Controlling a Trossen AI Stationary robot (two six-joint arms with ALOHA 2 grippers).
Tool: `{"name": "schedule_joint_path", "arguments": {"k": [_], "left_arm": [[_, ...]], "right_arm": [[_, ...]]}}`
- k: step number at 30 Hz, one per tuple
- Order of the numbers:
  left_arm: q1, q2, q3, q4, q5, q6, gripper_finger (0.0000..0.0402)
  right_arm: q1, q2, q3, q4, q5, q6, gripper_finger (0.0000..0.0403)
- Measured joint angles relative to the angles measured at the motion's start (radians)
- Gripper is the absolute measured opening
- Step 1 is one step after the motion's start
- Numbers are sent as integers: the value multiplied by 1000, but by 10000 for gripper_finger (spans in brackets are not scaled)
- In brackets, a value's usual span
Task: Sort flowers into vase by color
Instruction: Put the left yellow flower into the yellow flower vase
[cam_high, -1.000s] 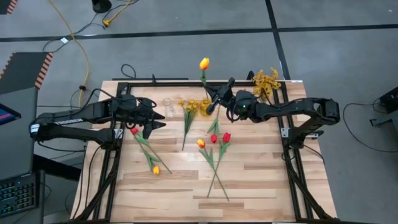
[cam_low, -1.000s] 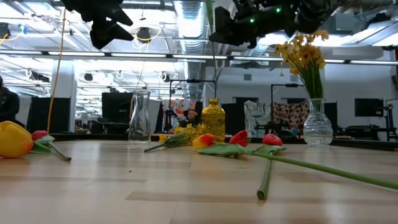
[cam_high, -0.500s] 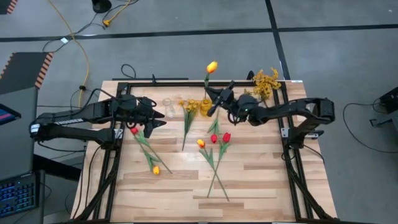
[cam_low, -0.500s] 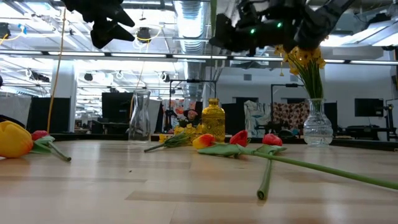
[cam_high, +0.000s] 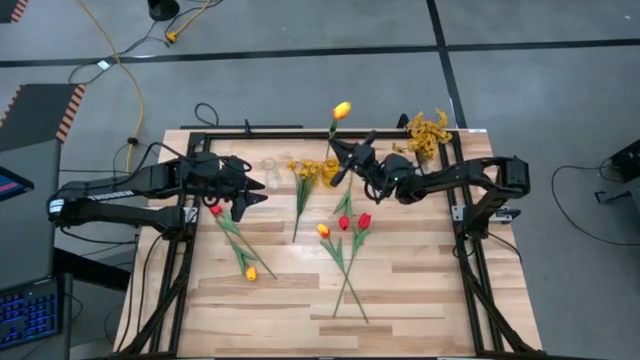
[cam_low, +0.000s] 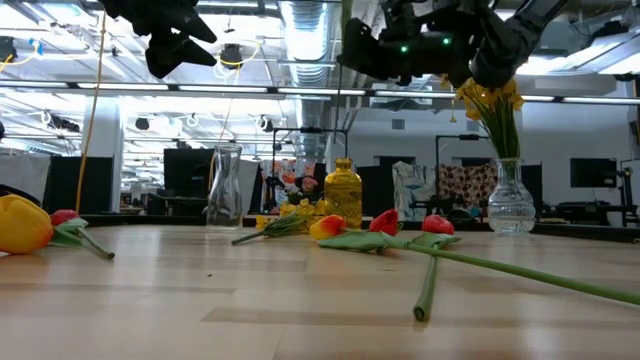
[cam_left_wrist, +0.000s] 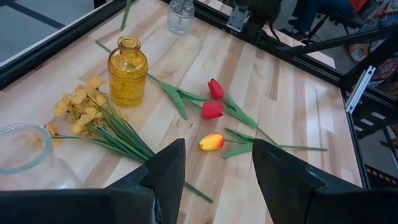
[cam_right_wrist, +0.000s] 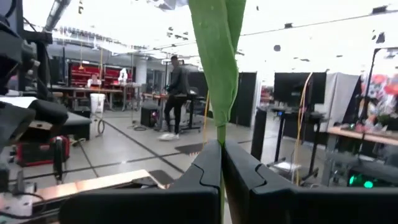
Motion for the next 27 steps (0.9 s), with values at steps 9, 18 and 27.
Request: {"name": "schedule_joint_path", "arguments": {"k": [9,18,27], "left_arm": [[0,0,0,0,-1,1,174],[0,0,0,-1,-2,1,174],[0,0,0,-1,-2,1,174]], "right_arm": [[6,-10,0,-88,6,-10,30],[6,-8,0,-156,29,0,30],[-1,-8,0,-212,29,67,42]]}}
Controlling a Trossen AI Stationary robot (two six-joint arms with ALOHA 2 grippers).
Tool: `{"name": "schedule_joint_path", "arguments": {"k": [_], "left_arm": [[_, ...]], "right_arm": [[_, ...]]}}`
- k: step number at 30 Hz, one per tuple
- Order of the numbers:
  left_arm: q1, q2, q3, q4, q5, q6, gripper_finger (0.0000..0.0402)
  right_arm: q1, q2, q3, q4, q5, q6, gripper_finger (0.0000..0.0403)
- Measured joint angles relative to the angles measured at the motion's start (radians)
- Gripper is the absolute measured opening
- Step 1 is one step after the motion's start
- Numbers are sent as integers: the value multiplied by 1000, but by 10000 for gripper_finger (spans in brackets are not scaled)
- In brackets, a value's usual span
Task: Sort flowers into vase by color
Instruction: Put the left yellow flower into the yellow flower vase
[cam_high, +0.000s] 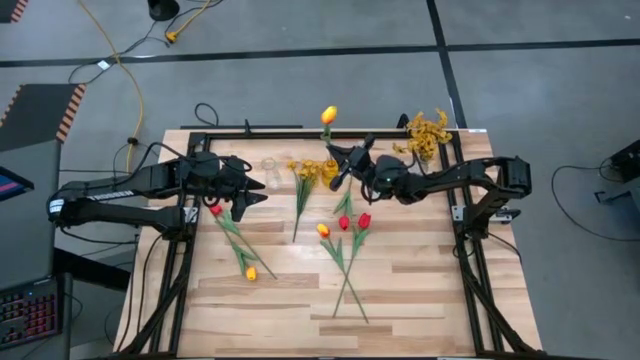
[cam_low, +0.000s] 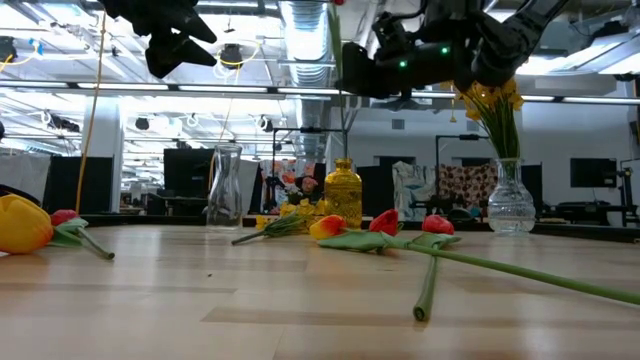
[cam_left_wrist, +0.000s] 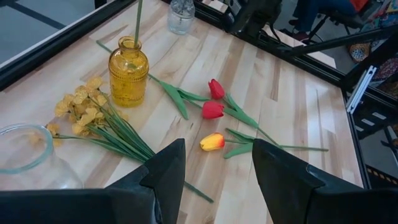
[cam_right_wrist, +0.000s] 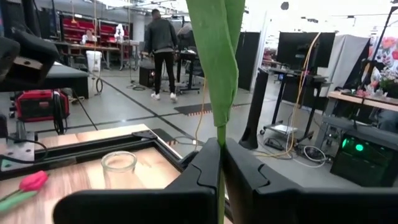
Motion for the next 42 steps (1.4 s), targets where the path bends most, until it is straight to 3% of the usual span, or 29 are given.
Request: {"name": "schedule_joint_path", "arguments": {"k": [20,42], "left_arm": [[0,0,0,0,0,-3,174],[0,0,0,0,0,-9,174]], "right_arm": [[-9,0,0,-22,0,0,65],[-9,0,0,-97,0,1,217]]}}
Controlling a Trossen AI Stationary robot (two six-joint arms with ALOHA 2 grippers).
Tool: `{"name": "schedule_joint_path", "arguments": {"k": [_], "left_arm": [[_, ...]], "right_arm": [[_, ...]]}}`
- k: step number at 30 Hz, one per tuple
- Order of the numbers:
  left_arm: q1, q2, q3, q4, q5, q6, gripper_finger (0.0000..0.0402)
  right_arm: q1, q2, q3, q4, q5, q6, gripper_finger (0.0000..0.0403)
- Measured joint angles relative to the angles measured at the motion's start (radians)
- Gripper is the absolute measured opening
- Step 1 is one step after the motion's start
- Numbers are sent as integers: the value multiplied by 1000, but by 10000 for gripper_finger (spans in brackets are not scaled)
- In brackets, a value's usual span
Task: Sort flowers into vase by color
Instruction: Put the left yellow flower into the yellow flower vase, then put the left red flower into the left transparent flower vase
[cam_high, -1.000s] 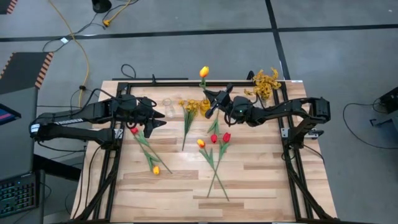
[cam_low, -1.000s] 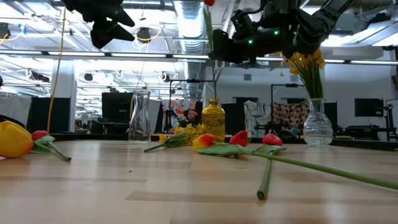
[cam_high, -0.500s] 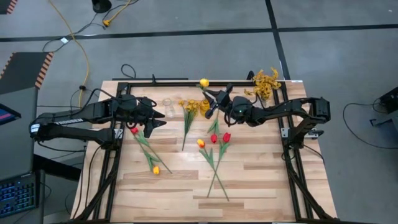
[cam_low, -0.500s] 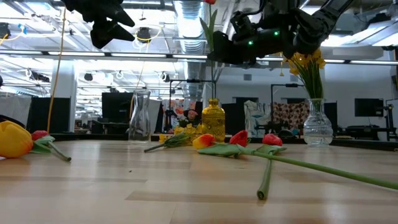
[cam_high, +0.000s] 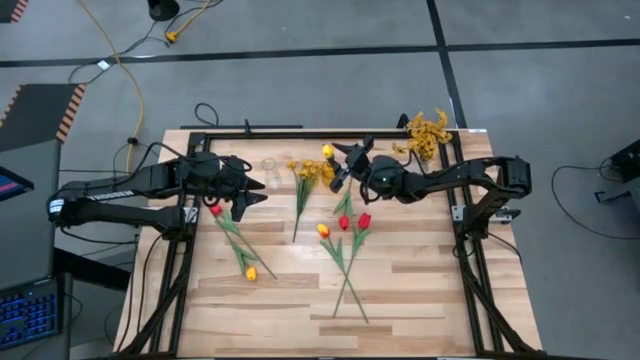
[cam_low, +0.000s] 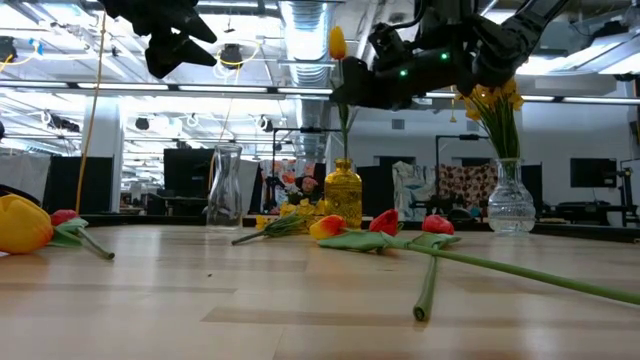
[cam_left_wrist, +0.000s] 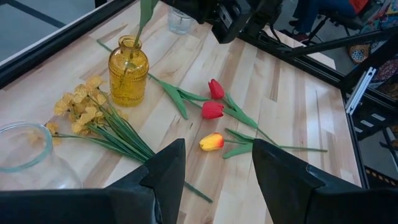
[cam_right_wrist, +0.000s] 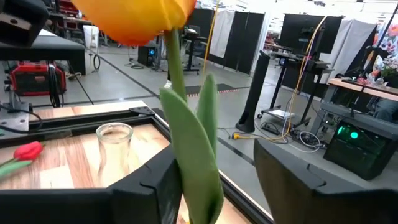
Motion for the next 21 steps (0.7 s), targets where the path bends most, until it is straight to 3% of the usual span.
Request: {"name": "schedule_joint_path", "arguments": {"k": [5,12,21], "left_arm": [[0,0,0,0,0,-29,174],[0,-8,31,-89,32,-179,174],[0,-7,41,-244,63,-322,174]], "right_arm": [[0,-1,0,-8,1,0,229],[3,-8,0,-62,38,44,230],[14,-129,46,-417,53,185,230]]}}
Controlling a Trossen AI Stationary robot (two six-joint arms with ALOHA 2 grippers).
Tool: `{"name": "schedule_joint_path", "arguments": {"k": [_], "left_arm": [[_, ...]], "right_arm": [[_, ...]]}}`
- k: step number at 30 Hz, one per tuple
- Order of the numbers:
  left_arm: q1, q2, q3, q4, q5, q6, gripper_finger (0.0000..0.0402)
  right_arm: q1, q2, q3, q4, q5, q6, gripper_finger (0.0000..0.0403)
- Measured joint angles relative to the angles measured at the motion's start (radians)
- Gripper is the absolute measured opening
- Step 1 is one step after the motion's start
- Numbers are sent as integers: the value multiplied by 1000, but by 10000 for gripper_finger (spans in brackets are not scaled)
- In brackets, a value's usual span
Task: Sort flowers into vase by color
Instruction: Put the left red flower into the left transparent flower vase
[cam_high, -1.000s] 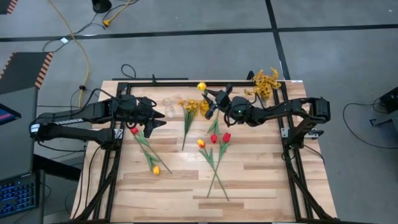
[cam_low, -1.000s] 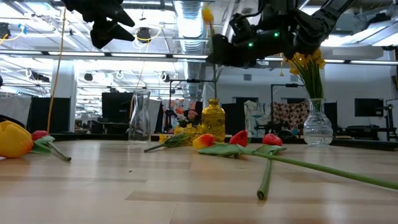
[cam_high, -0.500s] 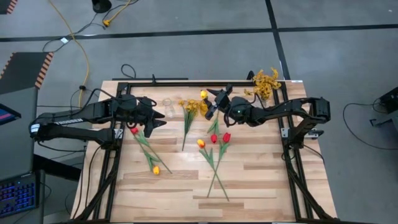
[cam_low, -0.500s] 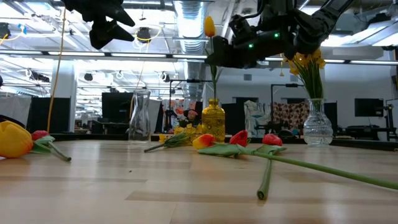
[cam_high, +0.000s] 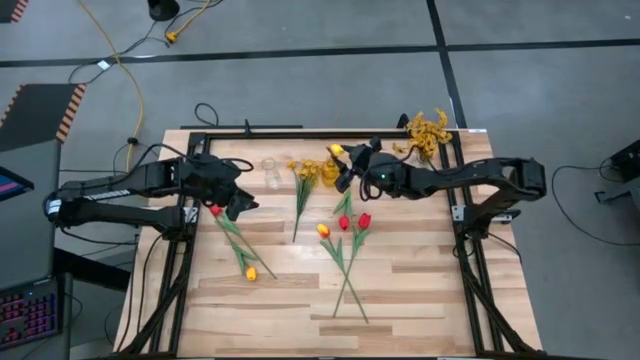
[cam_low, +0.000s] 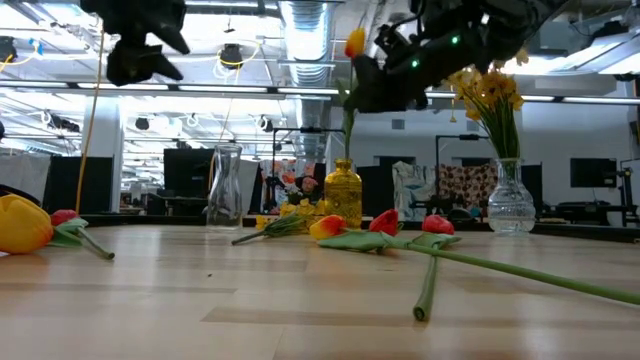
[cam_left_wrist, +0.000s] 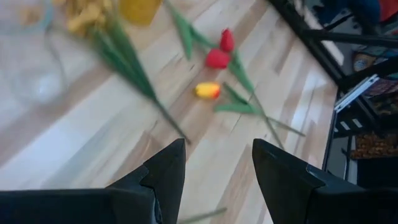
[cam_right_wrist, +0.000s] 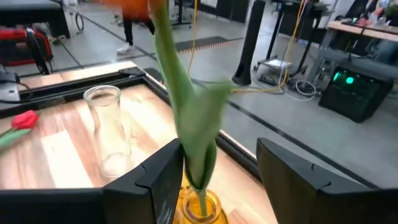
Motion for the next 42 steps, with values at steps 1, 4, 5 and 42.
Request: {"name": "schedule_joint_path", "arguments": {"k": [1,4,5,42], "left_arm": [[0,0,0,-18,0,-18,174],[0,0,0,-78,0,-81,174],[0,0,0,-100,0,-102,174],[0,8,-363,-89,166,-799,174]], "right_arm": [[6,-13,7,-31,0,3,230],[30,-56,25,-125,-1,2,230],[39,-69,30,-148,-1,2,230],[344,-247,36,-359,-6,-1,230]]}}
